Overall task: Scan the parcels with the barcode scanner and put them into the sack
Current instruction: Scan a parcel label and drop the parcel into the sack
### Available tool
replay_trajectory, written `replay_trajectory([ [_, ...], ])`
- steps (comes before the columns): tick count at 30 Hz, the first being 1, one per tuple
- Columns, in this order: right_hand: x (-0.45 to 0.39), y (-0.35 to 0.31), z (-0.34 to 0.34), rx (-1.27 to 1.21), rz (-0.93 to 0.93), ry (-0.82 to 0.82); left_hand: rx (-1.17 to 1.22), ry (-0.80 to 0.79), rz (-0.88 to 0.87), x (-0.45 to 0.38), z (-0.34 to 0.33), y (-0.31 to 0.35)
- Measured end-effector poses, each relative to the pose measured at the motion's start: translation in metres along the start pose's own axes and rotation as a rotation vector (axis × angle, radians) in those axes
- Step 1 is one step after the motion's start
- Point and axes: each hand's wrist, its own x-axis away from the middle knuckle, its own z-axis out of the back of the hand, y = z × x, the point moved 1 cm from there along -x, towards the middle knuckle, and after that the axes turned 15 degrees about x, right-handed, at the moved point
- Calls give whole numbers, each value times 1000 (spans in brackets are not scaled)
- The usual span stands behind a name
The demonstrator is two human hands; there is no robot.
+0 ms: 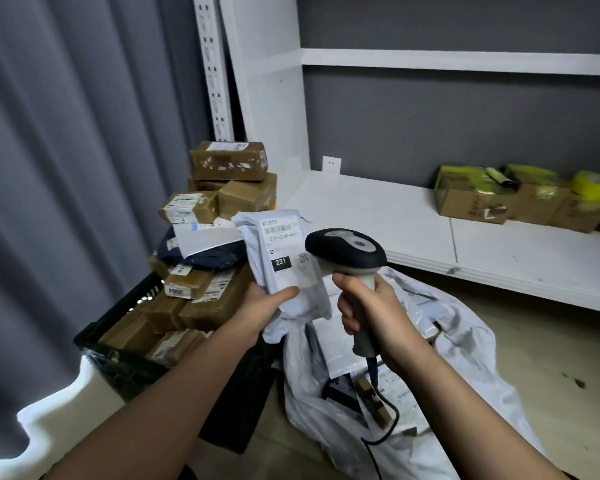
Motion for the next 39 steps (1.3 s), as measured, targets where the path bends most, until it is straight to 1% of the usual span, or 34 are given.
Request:
replay_trajectory([
  [3,-3,0,26,8,-24,95,-109,12,6,-3,-3,-6],
  [5,-4,1,51,27,-38,175,-197,-15,31,-3,-5,-11],
  [7,-2,5,81,56,-52,256,-344,-104,57,3,-12,-18],
  [10,6,17,129,71,-94,356,-647,-221,61,24,-30,-30],
  [11,10,22,144,79,-115,389,-715,-262,75,30,-39,-35],
  [13,19,34,170,96,-161,444,-774,-348,108,39,-57,-54],
  [16,32,53,200,125,-232,476,-832,-438,154,49,-93,-86],
  [18,40,64,216,146,-267,487,-887,-483,201,54,-122,-111],
  [20,46,72,227,153,-286,507,-977,-516,206,59,-146,-135],
  [23,43,89,242,147,-295,528,-1096,-525,200,59,-174,-164],
  [27,31,126,246,171,-366,563,-1108,-410,184,52,-190,-181],
  [29,26,158,253,155,-411,618,-1113,-360,169,48,-195,-192],
  [33,20,238,262,191,-537,707,-1118,-341,137,42,-198,-210],
  [36,15,291,261,185,-643,717,-1091,-333,110,37,-194,-219],
  [39,5,331,254,88,-686,662,-1062,-341,96,33,-187,-227],
])
